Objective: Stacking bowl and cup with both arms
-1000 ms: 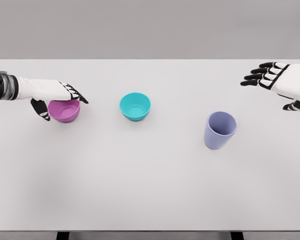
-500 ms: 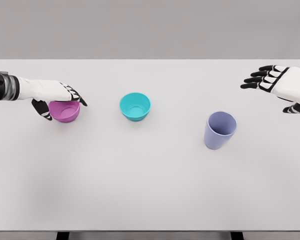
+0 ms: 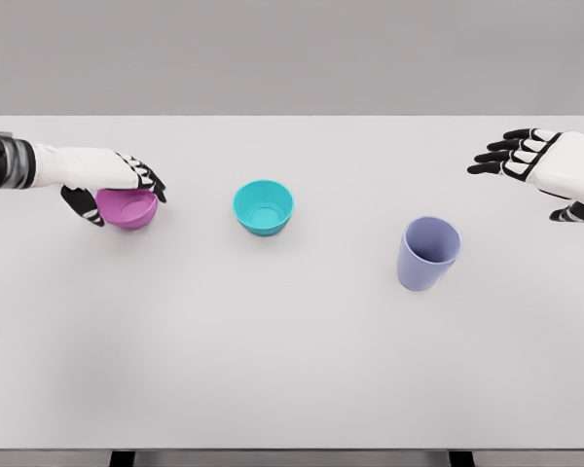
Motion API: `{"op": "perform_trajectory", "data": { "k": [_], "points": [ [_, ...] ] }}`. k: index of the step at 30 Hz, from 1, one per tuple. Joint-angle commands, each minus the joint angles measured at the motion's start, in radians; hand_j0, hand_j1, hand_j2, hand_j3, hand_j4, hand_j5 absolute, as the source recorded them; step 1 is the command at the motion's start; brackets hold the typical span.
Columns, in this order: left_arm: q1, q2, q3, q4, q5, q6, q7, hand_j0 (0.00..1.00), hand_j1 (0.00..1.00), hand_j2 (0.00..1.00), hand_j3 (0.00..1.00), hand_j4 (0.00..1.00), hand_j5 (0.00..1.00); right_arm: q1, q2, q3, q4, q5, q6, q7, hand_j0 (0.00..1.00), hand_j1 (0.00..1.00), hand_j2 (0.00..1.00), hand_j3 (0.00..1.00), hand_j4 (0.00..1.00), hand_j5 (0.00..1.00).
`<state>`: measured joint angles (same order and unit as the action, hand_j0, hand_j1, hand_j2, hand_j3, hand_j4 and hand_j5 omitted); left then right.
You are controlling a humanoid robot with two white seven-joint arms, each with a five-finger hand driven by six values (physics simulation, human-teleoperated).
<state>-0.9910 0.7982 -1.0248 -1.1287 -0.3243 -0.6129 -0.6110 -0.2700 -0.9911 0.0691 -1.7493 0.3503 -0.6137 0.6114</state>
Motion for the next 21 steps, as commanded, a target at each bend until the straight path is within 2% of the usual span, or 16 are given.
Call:
{"op": "perform_trajectory", "data": {
  "k": [1,8,14,21],
  "points": [
    [-0.002,0.003,0.003,-0.003,0.007,0.002,0.000,0.83,0.83,0.83,0.83,0.83,0.83,0.000,-0.001,0.000,0.005,-0.002,0.003,-0.001,1.00,1.00,1.00,1.00,1.00,1.00],
    [-0.005,0.001,0.008,-0.009,0.007,0.002,0.000,0.83,0.83,0.83,0.83,0.83,0.83,0.018,0.011,0.003,0.036,0.001,0.003,-0.001,1.00,1.00,1.00,1.00,1.00,1.00],
    [-0.017,-0.002,0.014,-0.022,0.005,0.002,0.000,0.83,0.83,0.83,0.83,0.83,0.83,0.026,0.037,0.006,0.021,-0.002,0.003,-0.001,1.00,1.00,1.00,1.00,1.00,1.00],
    [-0.038,-0.036,0.015,-0.022,0.001,0.002,0.000,0.81,0.81,0.81,0.81,0.81,0.81,0.012,0.026,-0.005,-0.004,-0.005,0.003,-0.001,1.00,1.00,1.00,1.00,1.00,1.00]
  ]
}}
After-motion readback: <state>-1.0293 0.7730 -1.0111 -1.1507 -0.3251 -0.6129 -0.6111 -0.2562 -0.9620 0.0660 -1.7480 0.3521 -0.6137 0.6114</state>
